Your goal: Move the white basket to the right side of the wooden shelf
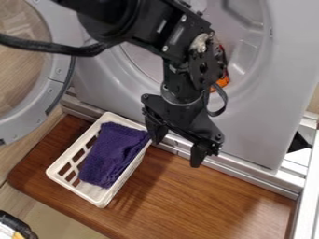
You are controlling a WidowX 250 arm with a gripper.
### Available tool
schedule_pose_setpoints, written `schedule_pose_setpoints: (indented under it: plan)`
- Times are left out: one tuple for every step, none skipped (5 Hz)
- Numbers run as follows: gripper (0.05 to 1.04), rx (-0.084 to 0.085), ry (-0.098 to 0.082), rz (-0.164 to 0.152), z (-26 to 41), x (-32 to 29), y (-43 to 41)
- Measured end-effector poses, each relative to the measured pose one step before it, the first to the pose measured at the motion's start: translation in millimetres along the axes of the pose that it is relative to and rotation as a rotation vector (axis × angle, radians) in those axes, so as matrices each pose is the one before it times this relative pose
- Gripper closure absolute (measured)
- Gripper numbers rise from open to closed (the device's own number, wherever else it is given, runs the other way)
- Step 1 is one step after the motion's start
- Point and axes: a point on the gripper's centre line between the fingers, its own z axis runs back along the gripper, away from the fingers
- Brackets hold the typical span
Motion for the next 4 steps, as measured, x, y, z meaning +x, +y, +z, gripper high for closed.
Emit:
schedule_pose_setpoints:
  plan:
    - [0.084,0.0031,0.0226,-0.0043,-4.84,-4.27,0.0]
    - [0.084,0.0222,0.0518,0.0275,-6.22,-12.26,19.03]
    - [0.084,0.0148,0.0069,0.0161,-9.97,-2.35,19.63]
    - [0.084,0.0046,0.0014,0.0332,-16.32,-2.08,25.5]
